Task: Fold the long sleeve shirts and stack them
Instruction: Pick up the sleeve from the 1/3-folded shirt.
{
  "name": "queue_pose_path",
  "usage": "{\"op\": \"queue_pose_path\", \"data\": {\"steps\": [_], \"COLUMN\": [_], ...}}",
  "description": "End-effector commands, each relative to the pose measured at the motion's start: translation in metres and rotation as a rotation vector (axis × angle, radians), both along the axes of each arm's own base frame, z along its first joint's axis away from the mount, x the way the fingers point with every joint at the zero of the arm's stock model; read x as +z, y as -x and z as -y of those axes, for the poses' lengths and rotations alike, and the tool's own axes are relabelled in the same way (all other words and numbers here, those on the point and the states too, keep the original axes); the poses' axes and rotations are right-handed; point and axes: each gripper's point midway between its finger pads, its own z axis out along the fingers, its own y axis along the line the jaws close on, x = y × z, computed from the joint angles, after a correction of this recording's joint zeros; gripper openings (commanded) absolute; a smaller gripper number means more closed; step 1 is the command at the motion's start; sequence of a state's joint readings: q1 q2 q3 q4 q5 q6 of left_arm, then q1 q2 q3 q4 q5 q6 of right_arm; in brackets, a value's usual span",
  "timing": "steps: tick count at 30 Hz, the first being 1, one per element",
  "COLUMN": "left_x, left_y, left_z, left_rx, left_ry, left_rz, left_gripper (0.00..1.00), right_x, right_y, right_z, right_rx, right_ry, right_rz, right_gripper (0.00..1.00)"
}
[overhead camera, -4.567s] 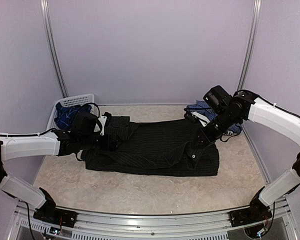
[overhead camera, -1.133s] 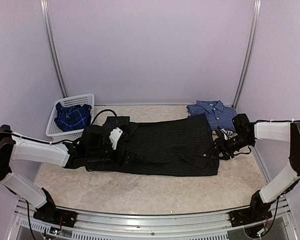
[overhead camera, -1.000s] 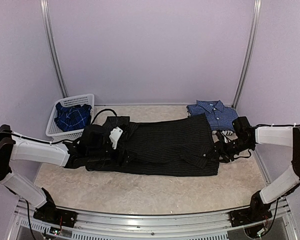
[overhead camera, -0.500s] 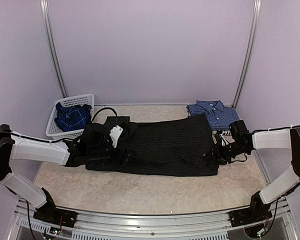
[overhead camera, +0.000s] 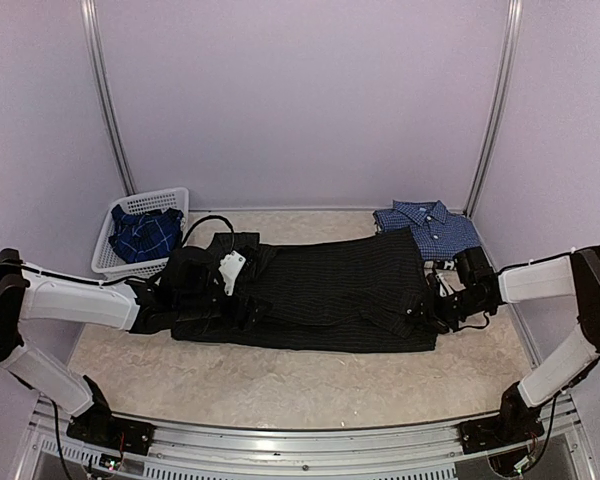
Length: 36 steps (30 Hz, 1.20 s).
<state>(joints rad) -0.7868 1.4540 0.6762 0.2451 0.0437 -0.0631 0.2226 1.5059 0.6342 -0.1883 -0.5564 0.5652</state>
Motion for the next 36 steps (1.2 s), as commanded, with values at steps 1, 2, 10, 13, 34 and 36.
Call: {"op": "queue_pose_path", "data": {"steps": [1,2,10,13,34,36], "left_x": [0.013,0.012,0.01,0.01,-0.003,-0.003], "left_y": [-0.002,-0.002,-0.002,-0.002,-0.012,-0.017], "left_z": [0.002,0.002,0.004,0.003,-0.013,-0.024], "left_rx": [0.007,0.007,0.003,0.004,0.103,0.16], "left_ry": [0.014,0.012,0.01,0.008,-0.056,-0.084], "left_rz": [0.021,0.019,0.013,0.011,0.012,0.027], "left_gripper": [0.79,0.79,0.79,0.79,0.8,0.81], "right_x": [-0.009,-0.009,-0.01,-0.01,0.036,0.051], "right_y": [0.0,0.0,0.003,0.0,-0.012,-0.011], "right_z": [0.0,-0.001,-0.014,-0.014,-0.012,-0.014], "right_rx": [-0.015,-0.018,-0.037,-0.048,-0.028,-0.009], "right_ry": [0.037,0.026,-0.088,-0.093,-0.069,-0.069], "right_rz": [0.012,0.018,0.069,0.081,0.186,0.19], "right_gripper": [0.36,0.36,0.3,0.3,0.0,0.0]}}
